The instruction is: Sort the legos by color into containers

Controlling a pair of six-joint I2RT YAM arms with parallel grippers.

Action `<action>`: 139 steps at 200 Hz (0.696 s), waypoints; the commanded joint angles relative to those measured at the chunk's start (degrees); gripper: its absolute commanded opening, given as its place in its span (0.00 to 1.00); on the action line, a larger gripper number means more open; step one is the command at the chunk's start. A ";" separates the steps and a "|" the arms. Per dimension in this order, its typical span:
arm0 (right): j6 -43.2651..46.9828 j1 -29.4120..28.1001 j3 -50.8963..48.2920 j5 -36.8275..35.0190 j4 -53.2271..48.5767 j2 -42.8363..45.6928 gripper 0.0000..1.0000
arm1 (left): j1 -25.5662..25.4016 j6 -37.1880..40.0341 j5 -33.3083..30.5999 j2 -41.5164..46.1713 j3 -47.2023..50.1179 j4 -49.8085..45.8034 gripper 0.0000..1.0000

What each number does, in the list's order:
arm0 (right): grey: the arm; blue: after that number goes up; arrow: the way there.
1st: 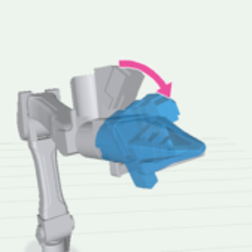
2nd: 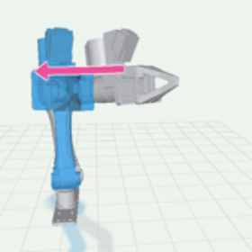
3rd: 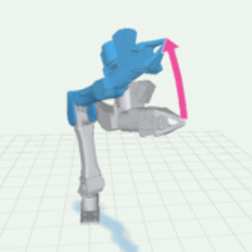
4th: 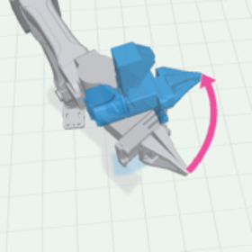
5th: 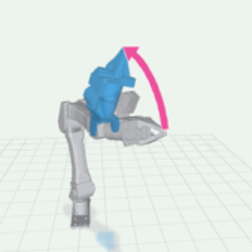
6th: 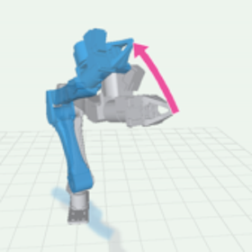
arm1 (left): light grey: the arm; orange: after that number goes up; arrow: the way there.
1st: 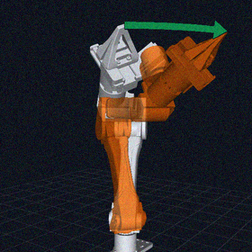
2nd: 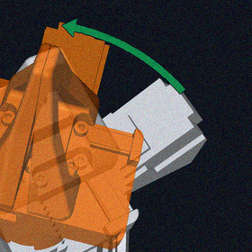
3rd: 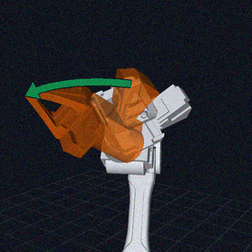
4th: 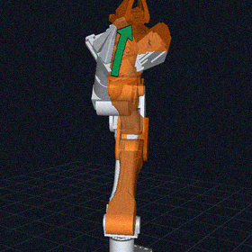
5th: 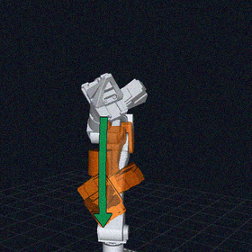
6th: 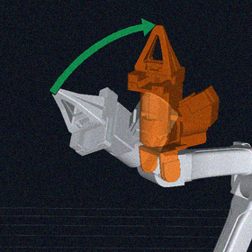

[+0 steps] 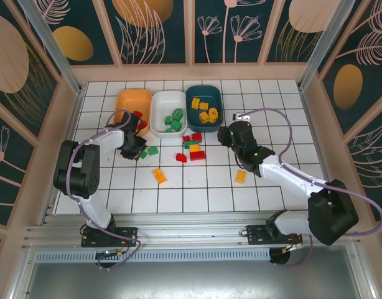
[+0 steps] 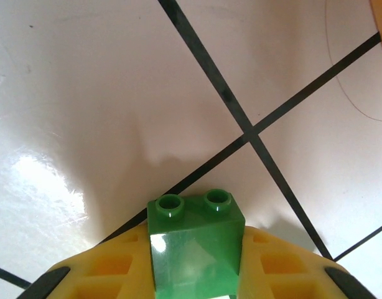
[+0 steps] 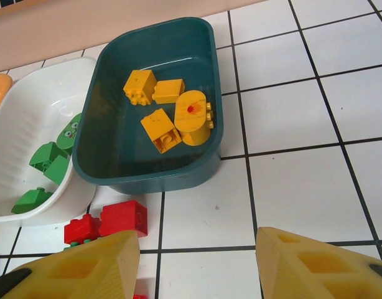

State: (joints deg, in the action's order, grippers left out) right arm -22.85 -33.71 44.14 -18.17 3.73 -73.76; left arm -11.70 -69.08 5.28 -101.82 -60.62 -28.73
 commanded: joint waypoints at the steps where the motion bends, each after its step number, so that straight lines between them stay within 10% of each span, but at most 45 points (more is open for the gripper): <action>1: -0.46 0.49 -0.85 -1.85 1.74 1.12 0.53 | -0.29 1.12 -1.36 3.31 1.38 -0.06 0.28; 68: -0.53 1.52 -0.55 -0.82 1.63 0.17 0.53 | -7.36 4.73 -2.33 6.52 -9.33 -2.03 0.29; 139: -2.71 2.06 -0.16 -0.82 -1.75 -2.19 0.53 | -11.06 16.45 -0.61 -17.60 -38.61 -4.58 0.28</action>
State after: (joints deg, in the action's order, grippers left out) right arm -23.53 -31.97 44.14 -18.11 3.09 -75.72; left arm -22.15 -58.35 3.70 -111.20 -92.95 -29.95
